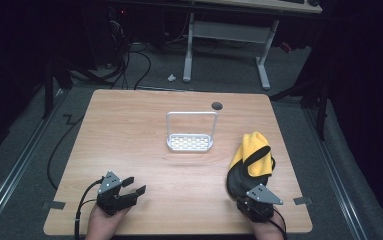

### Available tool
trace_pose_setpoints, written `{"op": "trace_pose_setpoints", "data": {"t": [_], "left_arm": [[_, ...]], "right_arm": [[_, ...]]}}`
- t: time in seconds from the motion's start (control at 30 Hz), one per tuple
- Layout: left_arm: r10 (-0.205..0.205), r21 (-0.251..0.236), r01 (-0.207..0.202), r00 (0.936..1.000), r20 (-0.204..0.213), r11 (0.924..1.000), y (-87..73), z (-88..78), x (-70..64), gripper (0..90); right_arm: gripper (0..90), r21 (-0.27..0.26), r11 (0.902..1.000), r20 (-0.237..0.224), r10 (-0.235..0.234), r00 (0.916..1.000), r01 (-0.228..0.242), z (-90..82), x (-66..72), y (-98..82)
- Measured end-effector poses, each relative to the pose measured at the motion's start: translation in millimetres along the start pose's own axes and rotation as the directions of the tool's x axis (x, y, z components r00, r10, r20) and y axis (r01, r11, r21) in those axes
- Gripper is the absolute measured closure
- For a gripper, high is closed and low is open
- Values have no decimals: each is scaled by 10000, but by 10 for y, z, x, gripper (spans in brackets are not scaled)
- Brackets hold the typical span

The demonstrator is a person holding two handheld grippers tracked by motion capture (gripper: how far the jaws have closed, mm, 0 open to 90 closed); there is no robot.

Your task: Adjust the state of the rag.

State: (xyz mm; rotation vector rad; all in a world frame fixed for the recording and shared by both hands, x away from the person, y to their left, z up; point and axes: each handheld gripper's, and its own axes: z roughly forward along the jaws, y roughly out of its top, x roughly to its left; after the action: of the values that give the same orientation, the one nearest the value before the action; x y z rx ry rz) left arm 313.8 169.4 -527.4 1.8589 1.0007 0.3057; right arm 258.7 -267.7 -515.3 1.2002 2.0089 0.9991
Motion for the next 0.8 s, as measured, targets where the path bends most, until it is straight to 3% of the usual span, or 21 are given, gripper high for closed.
{"op": "trace_pose_setpoints", "data": {"t": [0.3, 0.57, 0.63, 0.67, 0.7, 0.8], "left_arm": [[39, 64, -40, 9999, 115, 10000, -5, 30, -12, 400], [6, 40, -7, 9999, 117, 10000, -3, 20, -6, 399], [-16, 16, 15, 9999, 123, 10000, -5, 16, -6, 397], [-16, 16, 15, 9999, 123, 10000, -5, 16, -6, 397], [10, 36, -10, 9999, 118, 10000, -4, 12, -5, 396], [24, 40, -24, 9999, 110, 10000, -3, 14, -2, 395]], "right_arm": [[627, 38, 9991, 71, 414, 9991, -415, -29, -93, -37], [622, 86, 9994, 22, 334, 9994, -334, -26, -78, -37], [726, 228, 9990, -123, 395, 9991, -392, -26, -73, -32], [726, 228, 9990, -123, 395, 9991, -392, -26, -73, -32], [900, 441, 9986, -31, 299, 9995, -297, -28, -58, -21], [900, 677, 9977, -11, 98, 10000, -97, -17, -34, -5]]}}
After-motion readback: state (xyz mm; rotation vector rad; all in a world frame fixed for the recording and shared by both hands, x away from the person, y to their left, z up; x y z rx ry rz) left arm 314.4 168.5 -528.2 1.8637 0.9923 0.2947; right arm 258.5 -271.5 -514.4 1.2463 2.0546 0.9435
